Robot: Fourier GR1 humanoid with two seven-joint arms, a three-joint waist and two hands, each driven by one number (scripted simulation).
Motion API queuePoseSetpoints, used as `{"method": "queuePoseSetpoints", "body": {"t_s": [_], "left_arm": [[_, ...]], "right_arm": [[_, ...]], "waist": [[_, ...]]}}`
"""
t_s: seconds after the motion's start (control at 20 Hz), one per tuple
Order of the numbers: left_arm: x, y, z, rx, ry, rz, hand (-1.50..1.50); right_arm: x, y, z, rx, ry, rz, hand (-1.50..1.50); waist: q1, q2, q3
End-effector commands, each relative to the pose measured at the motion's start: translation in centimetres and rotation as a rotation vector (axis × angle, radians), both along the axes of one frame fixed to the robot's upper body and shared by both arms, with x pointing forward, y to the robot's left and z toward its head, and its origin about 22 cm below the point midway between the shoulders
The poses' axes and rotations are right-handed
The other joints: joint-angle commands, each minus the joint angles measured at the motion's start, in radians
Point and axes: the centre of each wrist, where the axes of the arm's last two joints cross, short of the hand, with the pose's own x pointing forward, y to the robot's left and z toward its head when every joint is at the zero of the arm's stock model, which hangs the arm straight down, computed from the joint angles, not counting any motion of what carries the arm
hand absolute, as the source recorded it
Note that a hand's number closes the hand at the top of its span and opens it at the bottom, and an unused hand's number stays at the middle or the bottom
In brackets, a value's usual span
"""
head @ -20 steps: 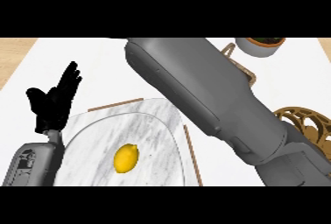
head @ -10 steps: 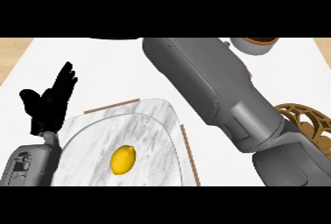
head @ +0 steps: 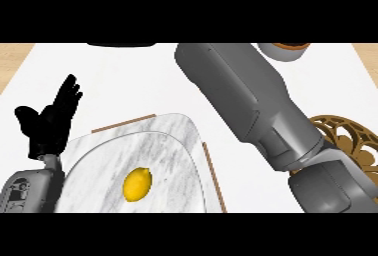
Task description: Pick the sweet potato from the placemat and place it in the basket
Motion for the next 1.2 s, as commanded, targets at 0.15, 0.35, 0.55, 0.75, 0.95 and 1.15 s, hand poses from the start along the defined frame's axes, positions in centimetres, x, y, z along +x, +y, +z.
{"method": "queuePoseSetpoints", "body": {"t_s": [0.15, 0.35, 0.55, 0.75, 0.95, 1.15], "left_arm": [[0.0, -0.2, 0.5, 0.005, 0.0, 0.007, 0.0], [-0.8, 0.3, -0.4, -0.004, -0.001, 0.01, 0.0], [-0.9, -0.4, -0.3, 0.002, -0.006, 0.008, 0.0], [-0.7, 1.4, -0.2, -0.003, -0.026, 0.02, 0.0], [-0.6, 0.4, -0.5, 0.003, 0.006, 0.007, 0.0], [1.1, -0.6, 0.7, -0.027, 0.007, -0.015, 0.0]], "right_arm": [[1.4, -1.9, -3.6, -0.579, 0.127, 0.01, 1.5], [1.3, -1.4, -0.8, -0.75, 0.092, 0.022, 1.5], [1.7, -1.7, 0.6, -0.83, 0.095, 0.01, 1.5], [2.1, -3.0, 1.9, -0.809, 0.102, 0.013, 1.5], [2.5, -4.0, 1.0, -0.786, 0.162, -0.015, 1.5], [2.6, -3.5, 0.8, -0.791, 0.35, 0.015, 1.5]], "waist": [[-0.013, -0.005, -0.005], [-0.019, -0.012, -0.001], [0.001, -0.001, 0.0], [-0.005, 0.0, 0.0], [-0.006, -0.001, 0.0], [0.0, 0.006, 0.0]]}}
